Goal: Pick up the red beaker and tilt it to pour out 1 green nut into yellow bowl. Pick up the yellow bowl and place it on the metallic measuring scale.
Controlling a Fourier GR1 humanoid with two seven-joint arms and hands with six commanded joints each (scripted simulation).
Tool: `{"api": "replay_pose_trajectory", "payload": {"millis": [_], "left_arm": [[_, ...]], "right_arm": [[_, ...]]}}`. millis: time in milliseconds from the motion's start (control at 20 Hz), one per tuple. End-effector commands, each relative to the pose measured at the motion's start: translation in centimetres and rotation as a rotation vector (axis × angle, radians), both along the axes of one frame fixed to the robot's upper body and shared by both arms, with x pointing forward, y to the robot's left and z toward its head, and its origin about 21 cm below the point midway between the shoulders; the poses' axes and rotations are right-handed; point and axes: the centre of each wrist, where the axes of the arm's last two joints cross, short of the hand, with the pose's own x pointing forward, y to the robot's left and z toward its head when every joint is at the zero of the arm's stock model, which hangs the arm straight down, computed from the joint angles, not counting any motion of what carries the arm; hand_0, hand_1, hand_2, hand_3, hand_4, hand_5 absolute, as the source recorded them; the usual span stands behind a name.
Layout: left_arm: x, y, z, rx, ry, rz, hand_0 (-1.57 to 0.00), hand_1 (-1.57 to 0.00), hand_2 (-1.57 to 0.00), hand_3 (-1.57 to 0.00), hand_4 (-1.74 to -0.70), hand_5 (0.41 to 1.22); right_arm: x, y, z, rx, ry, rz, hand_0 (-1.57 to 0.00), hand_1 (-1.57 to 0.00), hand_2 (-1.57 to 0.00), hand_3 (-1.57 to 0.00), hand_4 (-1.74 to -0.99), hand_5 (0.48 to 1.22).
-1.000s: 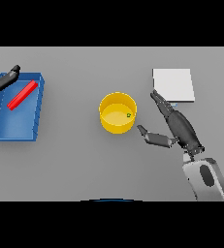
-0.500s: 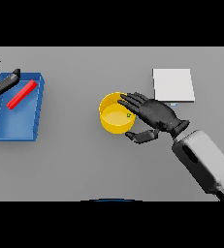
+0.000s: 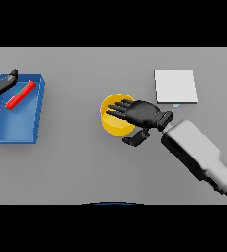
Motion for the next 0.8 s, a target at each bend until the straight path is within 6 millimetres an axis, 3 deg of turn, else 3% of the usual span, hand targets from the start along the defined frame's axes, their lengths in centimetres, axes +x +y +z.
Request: {"api": "replay_pose_trajectory", "payload": {"millis": [0,350,550,600,650,700,750], "left_arm": [[-0.1,0.2,0.1,0.002,-0.01,-0.001,0.0,0.0,0.0,0.0,-0.81,0.7],[0.1,0.5,-0.5,0.018,0.0,-0.002,0.0,0.0,0.0,0.0,-0.8,0.704],[0.2,0.4,-0.1,0.025,-0.003,-0.006,0.0,0.0,0.0,0.0,-0.79,0.714],[0.3,0.5,-0.2,0.025,0.003,-0.007,0.0,0.0,0.0,0.0,-0.79,0.712],[0.4,0.4,0.1,0.026,-0.007,-0.011,0.0,0.0,0.0,0.0,-0.79,0.711],[0.2,0.4,-0.2,0.023,-0.01,-0.015,0.0,0.0,0.0,0.0,-0.79,0.71],[0.3,0.6,0.1,0.024,-0.014,-0.015,0.0,0.0,0.0,0.0,-0.79,0.71]], "right_arm": [[0.2,0.6,0.1,-0.025,0.012,0.012,0.0,0.0,0.0,0.0,-1.162,0.667],[1.4,1.7,-1.3,-0.145,0.057,0.025,0.0,0.0,0.0,-0.01,-1.186,0.684],[1.7,2.0,-1.6,-0.157,0.072,0.006,0.0,-0.01,-0.04,-0.08,-1.234,0.77],[1.7,2.1,-1.6,-0.154,0.067,0.007,-0.05,-0.06,-0.09,-0.13,-1.261,0.809],[1.7,2.0,-1.5,-0.144,0.071,0.018,-0.19,-0.18,-0.19,-0.21,-1.309,0.891],[1.6,2.2,-1.7,-0.136,0.064,0.026,-0.45,-0.41,-0.35,-0.32,-1.363,0.957],[1.4,2.1,-1.6,-0.136,0.067,0.031,-0.68,-0.64,-0.59,-0.57,-1.435,1.01]]}}
